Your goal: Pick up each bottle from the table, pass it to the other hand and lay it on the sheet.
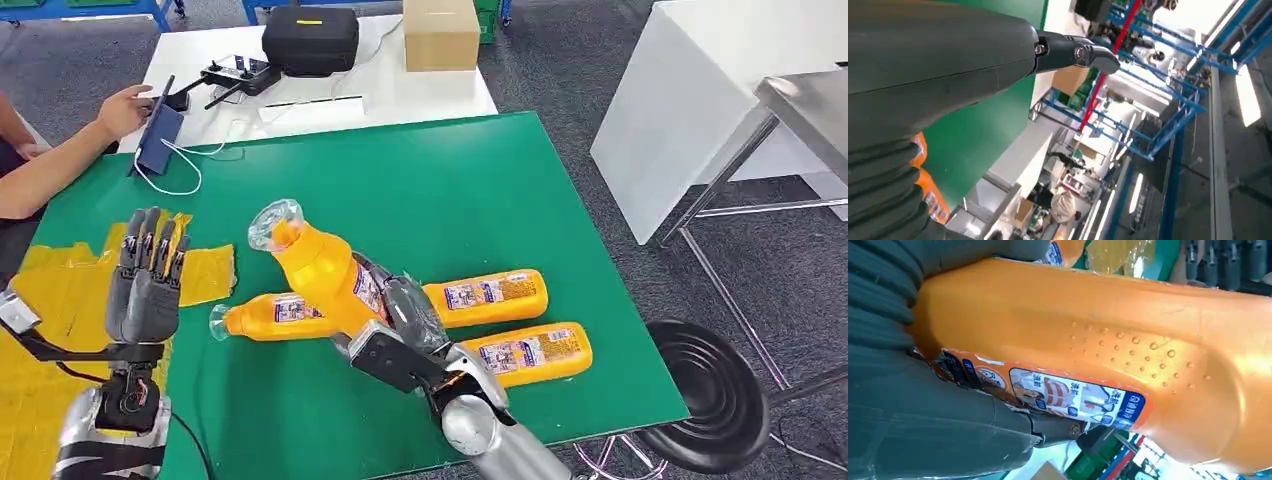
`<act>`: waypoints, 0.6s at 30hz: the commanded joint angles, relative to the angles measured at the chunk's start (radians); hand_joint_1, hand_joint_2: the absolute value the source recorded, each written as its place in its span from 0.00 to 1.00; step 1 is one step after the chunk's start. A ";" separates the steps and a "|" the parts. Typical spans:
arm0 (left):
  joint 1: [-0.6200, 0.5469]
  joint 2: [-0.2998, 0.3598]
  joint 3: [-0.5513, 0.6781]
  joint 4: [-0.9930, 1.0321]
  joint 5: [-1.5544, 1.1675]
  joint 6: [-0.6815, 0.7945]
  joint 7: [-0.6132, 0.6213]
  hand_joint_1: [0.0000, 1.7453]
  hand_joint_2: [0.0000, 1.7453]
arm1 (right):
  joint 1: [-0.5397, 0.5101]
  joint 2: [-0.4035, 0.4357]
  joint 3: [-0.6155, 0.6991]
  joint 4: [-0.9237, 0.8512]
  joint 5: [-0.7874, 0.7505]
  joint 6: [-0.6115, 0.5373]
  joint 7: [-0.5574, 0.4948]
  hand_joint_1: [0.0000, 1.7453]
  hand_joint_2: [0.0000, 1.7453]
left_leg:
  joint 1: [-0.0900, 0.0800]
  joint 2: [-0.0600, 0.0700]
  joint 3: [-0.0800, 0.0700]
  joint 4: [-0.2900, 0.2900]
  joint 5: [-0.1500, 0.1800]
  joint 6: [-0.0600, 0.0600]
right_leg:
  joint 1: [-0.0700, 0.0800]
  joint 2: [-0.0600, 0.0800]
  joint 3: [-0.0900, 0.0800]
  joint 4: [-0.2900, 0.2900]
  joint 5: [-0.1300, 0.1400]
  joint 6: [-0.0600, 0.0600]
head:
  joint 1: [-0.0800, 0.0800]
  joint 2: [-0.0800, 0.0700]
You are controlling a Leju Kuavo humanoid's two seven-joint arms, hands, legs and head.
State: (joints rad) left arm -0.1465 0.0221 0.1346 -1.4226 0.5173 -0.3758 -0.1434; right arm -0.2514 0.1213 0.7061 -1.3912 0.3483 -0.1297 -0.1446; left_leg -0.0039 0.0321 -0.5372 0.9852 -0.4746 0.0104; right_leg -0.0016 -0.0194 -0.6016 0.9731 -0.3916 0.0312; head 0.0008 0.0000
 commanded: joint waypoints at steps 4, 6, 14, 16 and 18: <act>0.084 -0.043 -0.168 -0.148 -0.011 -0.042 -0.029 0.00 1.00 | -0.159 0.028 0.027 0.241 0.000 0.106 0.077 1.00 1.00 | 0.001 -0.001 0.002 0.000 -0.001 -0.001 | 0.000 0.003 0.003 -0.001 0.000 0.000 | 0.000 0.000; 0.097 -0.042 -0.192 -0.159 -0.018 -0.056 -0.038 0.00 1.00 | -0.188 0.039 0.042 0.284 0.001 0.124 0.087 1.00 1.00 | 0.001 0.000 0.002 0.000 -0.001 -0.001 | 0.000 0.003 0.003 0.000 0.000 0.000 | 0.000 0.000; 0.079 -0.039 -0.211 -0.133 -0.010 -0.073 -0.040 0.00 1.00 | -0.244 0.068 0.108 0.355 0.017 0.164 0.117 1.00 1.00 | 0.001 -0.001 0.002 0.000 -0.001 -0.001 | 0.000 0.002 0.002 0.000 0.000 0.000 | 0.000 0.000; 0.076 -0.037 -0.218 -0.127 -0.003 -0.082 -0.036 0.00 1.00 | -0.259 0.079 0.128 0.375 0.021 0.170 0.124 1.00 1.00 | 0.002 -0.002 0.003 0.000 -0.001 -0.001 | 0.001 0.002 0.003 0.000 -0.001 0.000 | -0.001 0.000; 0.076 -0.033 -0.231 -0.119 -0.002 -0.092 -0.031 0.00 1.00 | -0.269 0.085 0.142 0.384 0.021 0.171 0.124 1.00 1.00 | 0.001 -0.001 0.001 0.000 0.000 -0.001 | 0.000 0.002 0.002 0.000 0.000 0.000 | 0.000 0.000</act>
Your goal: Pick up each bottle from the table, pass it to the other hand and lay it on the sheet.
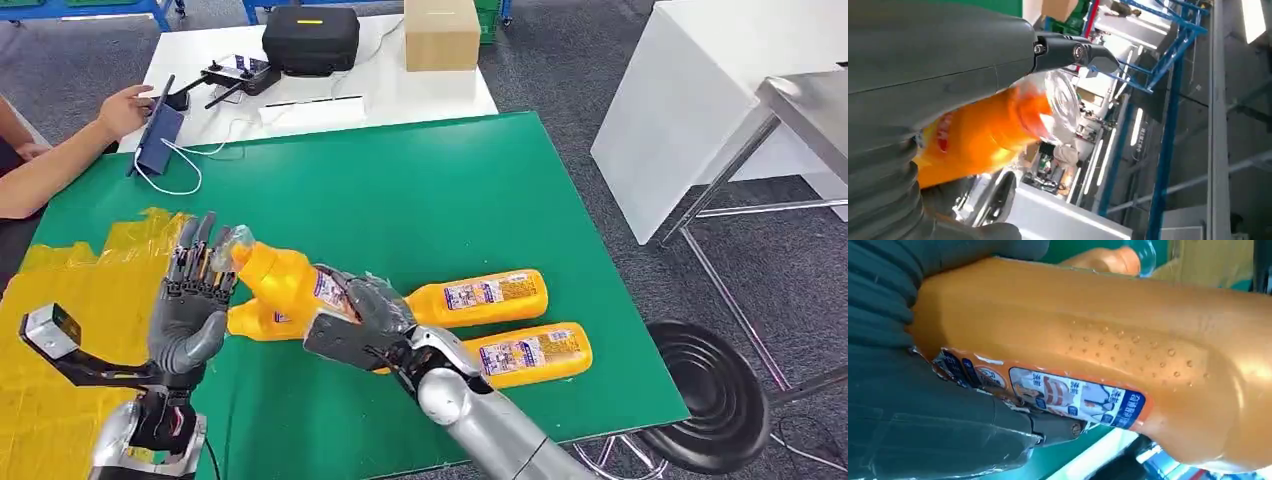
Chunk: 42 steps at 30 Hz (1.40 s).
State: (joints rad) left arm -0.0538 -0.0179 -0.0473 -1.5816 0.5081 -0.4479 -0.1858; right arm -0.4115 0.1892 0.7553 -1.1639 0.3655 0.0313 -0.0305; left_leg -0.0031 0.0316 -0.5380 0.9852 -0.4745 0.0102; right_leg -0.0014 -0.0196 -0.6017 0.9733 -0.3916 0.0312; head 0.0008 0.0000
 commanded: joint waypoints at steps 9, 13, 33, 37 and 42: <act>-0.038 0.023 -0.067 0.145 0.072 -0.025 0.068 0.00 1.00 | -0.123 0.042 0.142 0.132 0.032 0.013 0.021 1.00 1.00 | 0.000 -0.001 0.002 -0.001 0.000 -0.001 | -0.001 0.001 0.002 0.000 0.000 0.000 | 0.000 0.000; -0.051 0.028 -0.054 0.191 0.123 -0.021 0.093 0.00 1.00 | -0.110 0.049 0.185 0.114 0.069 0.008 0.017 1.00 1.00 | 0.000 -0.002 0.003 -0.001 -0.001 -0.001 | 0.000 0.001 0.003 -0.001 -0.001 0.000 | 0.000 0.000; -0.074 0.032 -0.029 0.247 0.173 -0.020 0.105 1.00 1.00 | -0.095 0.059 0.280 0.161 0.047 0.037 0.014 1.00 1.00 | 0.000 -0.002 0.002 -0.001 0.000 -0.001 | 0.000 0.000 0.002 -0.001 -0.001 0.000 | 0.000 0.000; -0.074 0.032 -0.029 0.247 0.173 -0.020 0.105 1.00 1.00 | -0.095 0.059 0.280 0.161 0.047 0.037 0.014 1.00 1.00 | 0.001 -0.003 0.003 -0.001 -0.001 -0.001 | 0.001 0.000 0.003 -0.001 -0.001 0.000 | 0.000 0.000; -0.072 0.031 -0.029 0.245 0.175 -0.021 0.104 1.00 1.00 | -0.096 0.058 0.279 0.159 0.047 0.036 0.014 1.00 1.00 | 0.000 -0.002 0.001 -0.001 0.000 0.000 | 0.000 0.000 0.001 -0.001 0.000 0.000 | 0.000 0.000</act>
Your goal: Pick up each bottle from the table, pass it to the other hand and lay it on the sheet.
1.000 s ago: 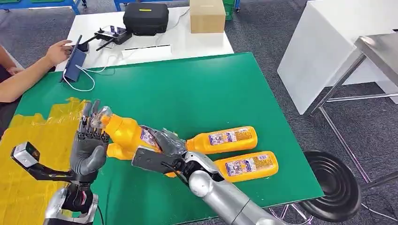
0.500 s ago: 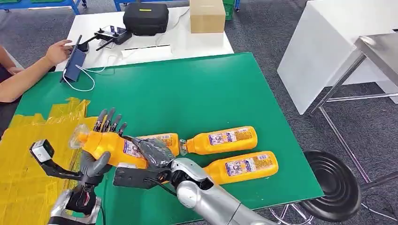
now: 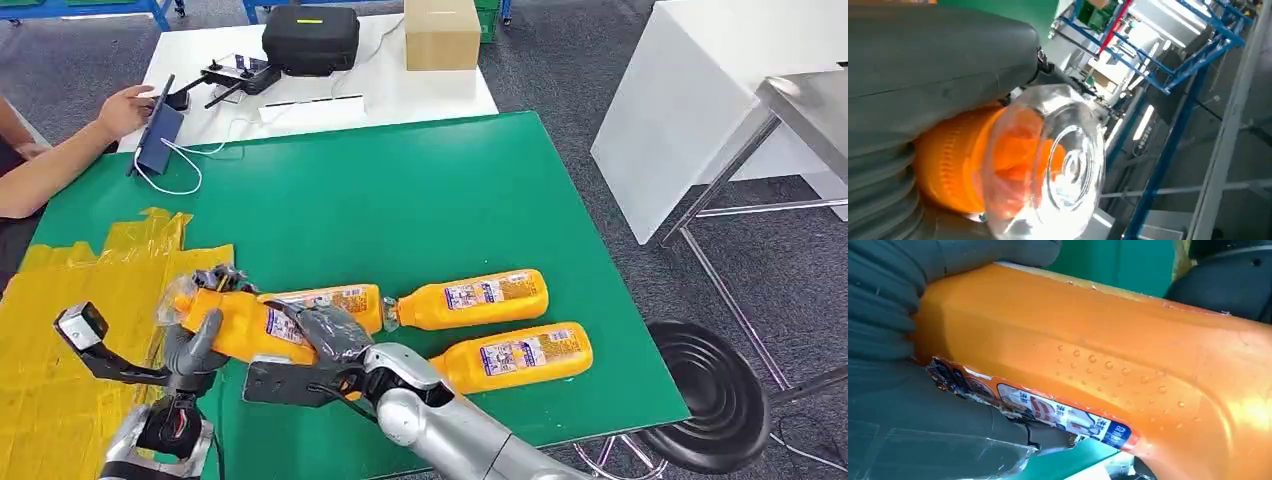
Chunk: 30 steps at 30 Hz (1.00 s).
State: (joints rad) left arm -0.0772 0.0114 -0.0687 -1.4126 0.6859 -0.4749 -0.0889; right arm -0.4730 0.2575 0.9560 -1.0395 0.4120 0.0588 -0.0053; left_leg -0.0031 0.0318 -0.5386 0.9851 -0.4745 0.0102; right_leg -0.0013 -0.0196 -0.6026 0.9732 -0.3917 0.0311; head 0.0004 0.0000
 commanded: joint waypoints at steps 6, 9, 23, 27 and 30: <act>-0.033 -0.009 0.000 0.061 0.009 0.003 0.003 1.00 1.00 | -0.030 -0.013 0.079 0.046 0.002 0.005 -0.011 1.00 1.00 | 0.000 -0.002 0.002 -0.001 0.000 -0.001 | 0.000 0.000 0.003 -0.001 -0.001 0.000 | 0.000 0.000; -0.030 -0.013 0.004 0.058 0.014 0.004 0.002 1.00 1.00 | -0.029 -0.014 0.080 0.052 0.003 0.005 -0.012 1.00 1.00 | 0.001 -0.003 0.002 -0.001 0.000 -0.001 | 0.000 0.000 0.003 -0.001 -0.001 0.000 | 0.000 0.000; -0.028 -0.024 0.047 0.023 -0.021 0.030 -0.036 1.00 1.00 | -0.038 -0.055 0.015 0.004 0.023 -0.066 0.001 0.00 1.00 | 0.002 -0.005 0.004 0.000 -0.002 -0.001 | 0.001 0.000 0.005 -0.001 -0.002 0.000 | 0.000 0.000; -0.073 -0.051 0.144 -0.023 -0.108 0.134 -0.105 1.00 1.00 | -0.027 -0.123 -0.107 -0.120 0.016 -0.095 0.013 0.00 0.00 | 0.001 -0.005 -0.001 0.001 0.000 0.000 | 0.001 -0.003 0.001 0.000 0.000 0.000 | 0.000 0.000; -0.115 -0.125 0.240 -0.117 -0.255 0.291 -0.195 1.00 1.00 | 0.016 -0.156 -0.176 -0.197 0.029 -0.096 0.017 0.00 0.00 | 0.001 -0.006 -0.002 0.002 0.000 0.000 | 0.001 -0.003 0.000 0.000 0.000 0.000 | 0.000 0.000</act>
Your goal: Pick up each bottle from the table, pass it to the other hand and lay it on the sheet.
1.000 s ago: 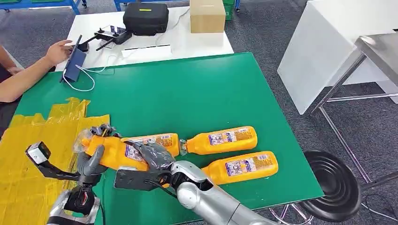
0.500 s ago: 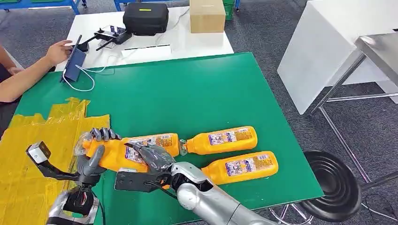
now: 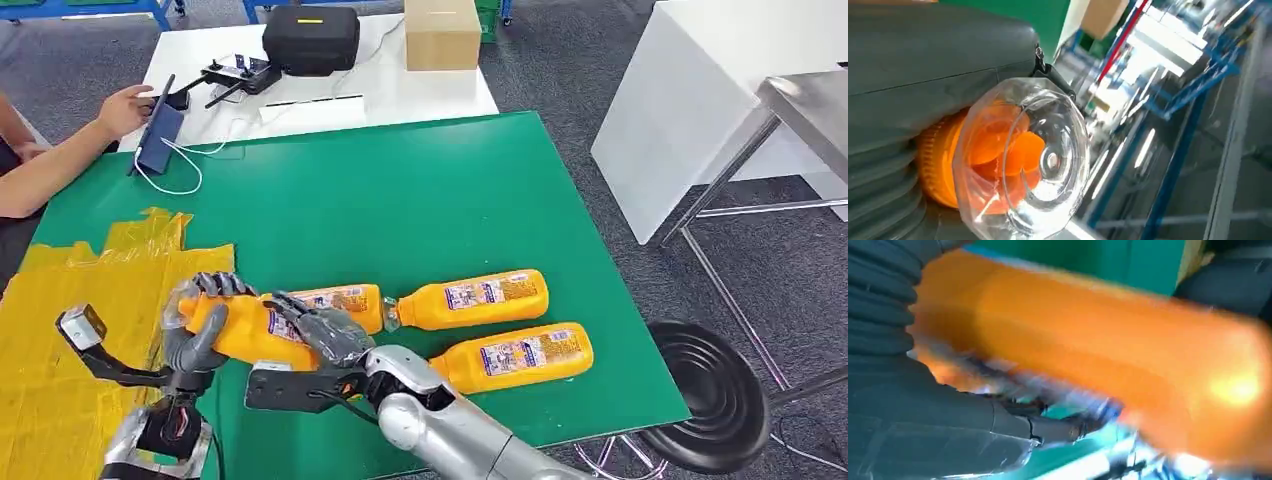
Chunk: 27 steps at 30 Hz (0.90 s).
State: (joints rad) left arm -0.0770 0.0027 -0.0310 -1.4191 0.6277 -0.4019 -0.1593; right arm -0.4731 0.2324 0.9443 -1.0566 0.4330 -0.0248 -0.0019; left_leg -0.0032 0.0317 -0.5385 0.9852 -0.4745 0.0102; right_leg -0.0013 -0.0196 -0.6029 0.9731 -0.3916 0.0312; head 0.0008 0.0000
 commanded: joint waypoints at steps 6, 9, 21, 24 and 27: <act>-0.094 -0.172 0.236 -0.230 -0.261 0.338 -0.202 1.00 1.00 | 0.049 -0.132 -0.150 -0.186 0.027 -0.007 0.011 0.00 0.00 | 0.001 -0.004 0.000 0.001 -0.001 0.000 | 0.001 -0.002 0.002 0.000 -0.001 0.000 | 0.000 0.000; -0.094 -0.172 0.236 -0.230 -0.261 0.338 -0.202 1.00 1.00 | 0.049 -0.132 -0.150 -0.186 0.027 -0.007 0.011 0.00 0.00 | 0.000 -0.005 0.001 0.001 -0.001 -0.001 | 0.001 -0.002 0.002 0.000 -0.001 0.000 | 0.000 0.000; -0.096 -0.207 0.267 -0.413 -0.457 0.510 -0.395 1.00 1.00 | 0.027 -0.129 -0.137 -0.154 0.013 -0.005 0.005 0.00 0.00 | 0.001 -0.002 0.000 0.001 -0.001 0.000 | 0.001 0.000 0.001 0.000 -0.001 0.000 | 0.000 0.000; -0.106 -0.187 0.225 -0.383 -0.765 0.683 -0.490 1.00 1.00 | 0.003 -0.122 -0.133 -0.127 0.001 0.005 -0.004 0.00 0.00 | 0.001 -0.004 0.001 0.001 -0.001 -0.001 | 0.001 0.000 0.002 0.000 -0.001 0.000 | 0.000 0.000; -0.106 -0.187 0.225 -0.383 -0.765 0.683 -0.490 1.00 1.00 | 0.003 -0.122 -0.133 -0.127 0.001 0.005 -0.004 0.00 0.00 | 0.001 -0.004 0.001 0.001 -0.001 -0.001 | 0.001 0.000 0.002 0.000 -0.001 0.000 | 0.000 0.000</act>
State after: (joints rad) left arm -0.1339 -0.1751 0.2010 -1.7684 0.2172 0.0781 -0.5435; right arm -0.4096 0.1305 0.8045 -1.2360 0.4536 -0.0355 0.0042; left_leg -0.0037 0.0316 -0.5392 0.9854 -0.4746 0.0104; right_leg -0.0015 -0.0197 -0.6032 0.9732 -0.3916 0.0312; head 0.0004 0.0000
